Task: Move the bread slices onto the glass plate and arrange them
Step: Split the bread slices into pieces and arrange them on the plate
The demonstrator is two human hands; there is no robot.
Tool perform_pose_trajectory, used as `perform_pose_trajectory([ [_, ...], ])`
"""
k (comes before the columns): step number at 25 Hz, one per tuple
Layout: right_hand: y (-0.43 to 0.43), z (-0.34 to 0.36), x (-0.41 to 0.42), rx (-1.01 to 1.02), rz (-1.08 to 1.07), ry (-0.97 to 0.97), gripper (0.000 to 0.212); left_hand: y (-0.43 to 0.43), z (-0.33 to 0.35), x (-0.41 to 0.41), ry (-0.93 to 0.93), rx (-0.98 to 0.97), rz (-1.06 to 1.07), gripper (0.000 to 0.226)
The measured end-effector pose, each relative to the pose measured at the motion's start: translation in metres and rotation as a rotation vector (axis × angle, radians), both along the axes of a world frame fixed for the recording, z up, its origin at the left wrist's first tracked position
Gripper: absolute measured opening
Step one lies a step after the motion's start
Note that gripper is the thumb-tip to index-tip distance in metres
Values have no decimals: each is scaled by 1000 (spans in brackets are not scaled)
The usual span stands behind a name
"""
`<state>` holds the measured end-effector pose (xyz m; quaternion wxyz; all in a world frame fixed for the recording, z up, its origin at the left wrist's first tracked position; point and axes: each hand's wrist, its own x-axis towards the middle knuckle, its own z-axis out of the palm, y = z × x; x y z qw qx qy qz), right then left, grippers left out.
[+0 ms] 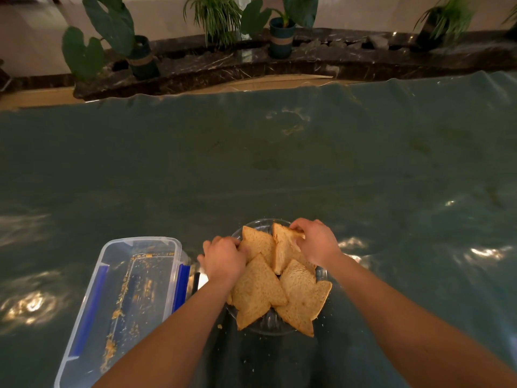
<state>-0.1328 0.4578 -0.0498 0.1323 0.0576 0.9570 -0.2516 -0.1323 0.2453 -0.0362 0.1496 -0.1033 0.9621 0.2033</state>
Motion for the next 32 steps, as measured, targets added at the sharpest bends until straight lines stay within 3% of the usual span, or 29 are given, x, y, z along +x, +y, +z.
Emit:
perform_pose_trajectory([
  [6, -2, -5, 1, -121, -43, 29, 26, 3, 2, -5, -46, 68, 23, 26],
  [22, -10, -7, -4, -89, -90, 129, 32, 4, 2, -18, 27, 241, 133, 38],
  [25, -1, -1, 12, -22, -90, 224, 42, -13, -1, -2, 92, 186, 42, 34],
  [27, 7, 2, 29, -35, -179, 303, 36, -25, -7, 8, 104, 124, -60, 29],
  [32, 7, 5, 50, -32, -301, 105, 22, -30, -11, 12, 74, 1, -153, 19],
])
